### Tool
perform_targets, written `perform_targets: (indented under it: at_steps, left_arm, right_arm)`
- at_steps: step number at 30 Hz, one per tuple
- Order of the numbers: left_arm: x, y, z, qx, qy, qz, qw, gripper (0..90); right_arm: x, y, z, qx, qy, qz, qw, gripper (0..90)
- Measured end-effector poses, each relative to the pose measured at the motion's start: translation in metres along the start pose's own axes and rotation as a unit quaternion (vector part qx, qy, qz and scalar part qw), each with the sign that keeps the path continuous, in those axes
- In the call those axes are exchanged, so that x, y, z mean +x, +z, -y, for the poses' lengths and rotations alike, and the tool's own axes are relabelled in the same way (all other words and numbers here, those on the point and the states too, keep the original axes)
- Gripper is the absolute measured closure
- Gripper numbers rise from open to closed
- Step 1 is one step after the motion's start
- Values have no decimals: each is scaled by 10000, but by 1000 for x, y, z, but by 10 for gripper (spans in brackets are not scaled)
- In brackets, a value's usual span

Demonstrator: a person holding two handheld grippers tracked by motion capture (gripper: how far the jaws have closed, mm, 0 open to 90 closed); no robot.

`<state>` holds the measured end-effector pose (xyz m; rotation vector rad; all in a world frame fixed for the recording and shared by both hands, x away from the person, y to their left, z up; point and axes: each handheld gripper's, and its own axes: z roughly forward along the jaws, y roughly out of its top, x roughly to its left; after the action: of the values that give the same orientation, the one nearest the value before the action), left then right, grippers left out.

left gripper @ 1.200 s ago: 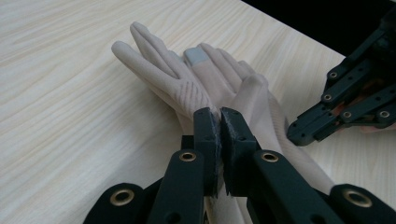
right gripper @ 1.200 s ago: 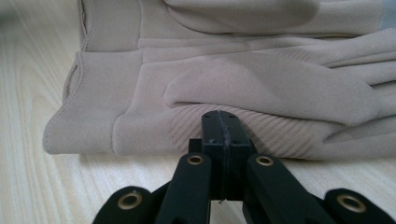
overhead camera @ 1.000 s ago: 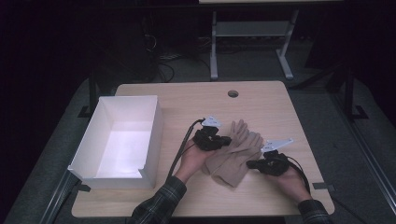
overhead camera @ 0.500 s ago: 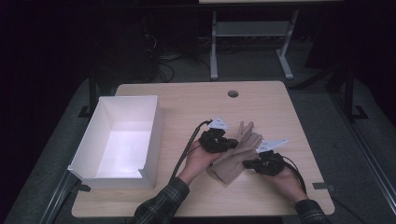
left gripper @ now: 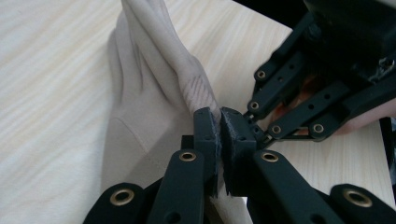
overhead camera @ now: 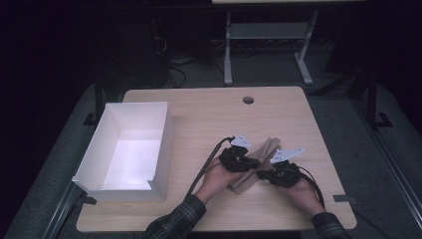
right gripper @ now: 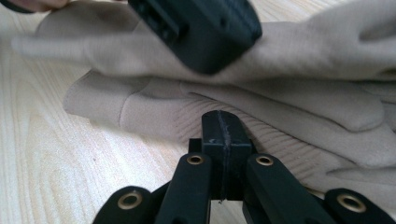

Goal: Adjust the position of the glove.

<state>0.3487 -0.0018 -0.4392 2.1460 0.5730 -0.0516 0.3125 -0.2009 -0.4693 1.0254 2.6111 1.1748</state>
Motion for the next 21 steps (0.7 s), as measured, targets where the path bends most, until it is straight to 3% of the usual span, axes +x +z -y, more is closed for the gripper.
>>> perform_targets:
  at_steps: [4, 8, 12, 15, 21]
  left_arm:
    - [-2, 3, 3, 10, 43, 19, 10000, 836]
    - [-2, 0, 2, -97, -43, 99, 9999, 794]
    - [-5, -2, 1, -130, -6, 174, 9998, 758]
    - [-8, 1, 3, -23, 57, 217, 9997, 848]
    - [-13, 14, 13, 270, 139, 227, 9993, 894]
  right_arm:
    - [0, -1, 0, 10, -6, -23, 10000, 892]
    - [-1, -10, 2, 98, -8, -4, 10000, 807]
    - [-10, -28, 8, 31, 146, 323, 9994, 699]
    - [-20, -43, 14, -87, 241, 527, 9983, 659]
    - [-42, -60, 28, -309, 583, 1106, 9917, 434]
